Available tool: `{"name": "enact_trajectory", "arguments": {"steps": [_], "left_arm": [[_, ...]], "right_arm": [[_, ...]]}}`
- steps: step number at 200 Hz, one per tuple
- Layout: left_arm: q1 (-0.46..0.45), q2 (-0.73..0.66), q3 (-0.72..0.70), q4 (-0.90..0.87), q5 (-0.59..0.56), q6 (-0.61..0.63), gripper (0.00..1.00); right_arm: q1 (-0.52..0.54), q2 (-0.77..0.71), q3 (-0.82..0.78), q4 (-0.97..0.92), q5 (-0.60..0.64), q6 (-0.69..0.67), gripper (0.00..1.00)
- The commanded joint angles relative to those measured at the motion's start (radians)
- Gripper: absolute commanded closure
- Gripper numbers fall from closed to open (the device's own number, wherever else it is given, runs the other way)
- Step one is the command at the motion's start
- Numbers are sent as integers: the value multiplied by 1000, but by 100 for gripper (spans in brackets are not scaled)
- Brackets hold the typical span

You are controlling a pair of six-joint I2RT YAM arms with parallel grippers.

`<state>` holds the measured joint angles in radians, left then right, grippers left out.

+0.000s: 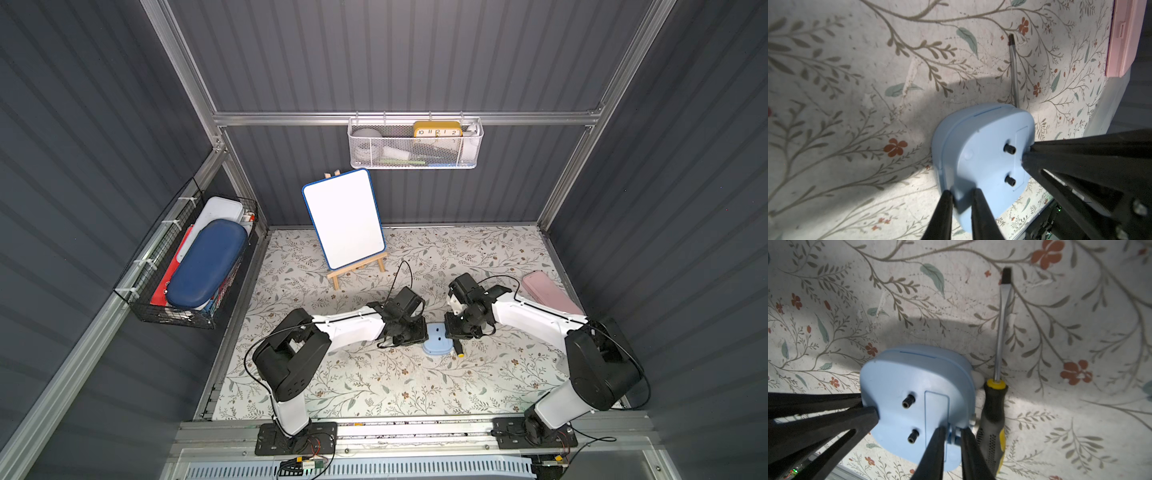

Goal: Remove the battery from the alarm
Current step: Remove the cover from the alarm.

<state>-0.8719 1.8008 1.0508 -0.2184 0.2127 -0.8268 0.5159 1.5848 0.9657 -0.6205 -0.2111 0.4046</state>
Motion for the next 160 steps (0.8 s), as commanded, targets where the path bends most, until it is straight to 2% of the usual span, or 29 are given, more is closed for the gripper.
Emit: {"name": "enact_trajectory", "arguments": {"steps": [1, 30, 71, 78, 107, 155, 160], "left_arm": [[-16, 136, -93, -269, -91, 25, 80], [-16, 144, -92, -266, -92, 28, 81], [-17, 149, -87, -260, -90, 31, 81], [-16, 150, -90, -259, -90, 31, 81], [-16, 152, -94, -254, -87, 31, 81], [-16, 149, -92, -255, -87, 32, 81], [-16, 150, -92, -254, -87, 32, 81]], "right_arm": [[2, 36, 4, -5, -11, 4, 81], [3, 37, -2, 11, -27, 1, 82], [10, 43, -10, 21, -27, -11, 92], [11, 39, -11, 24, -66, -10, 92], [13, 47, -12, 26, -71, -16, 92], [14, 74, -12, 2, -47, -12, 85], [14, 78, -12, -3, -8, -12, 84]]}}
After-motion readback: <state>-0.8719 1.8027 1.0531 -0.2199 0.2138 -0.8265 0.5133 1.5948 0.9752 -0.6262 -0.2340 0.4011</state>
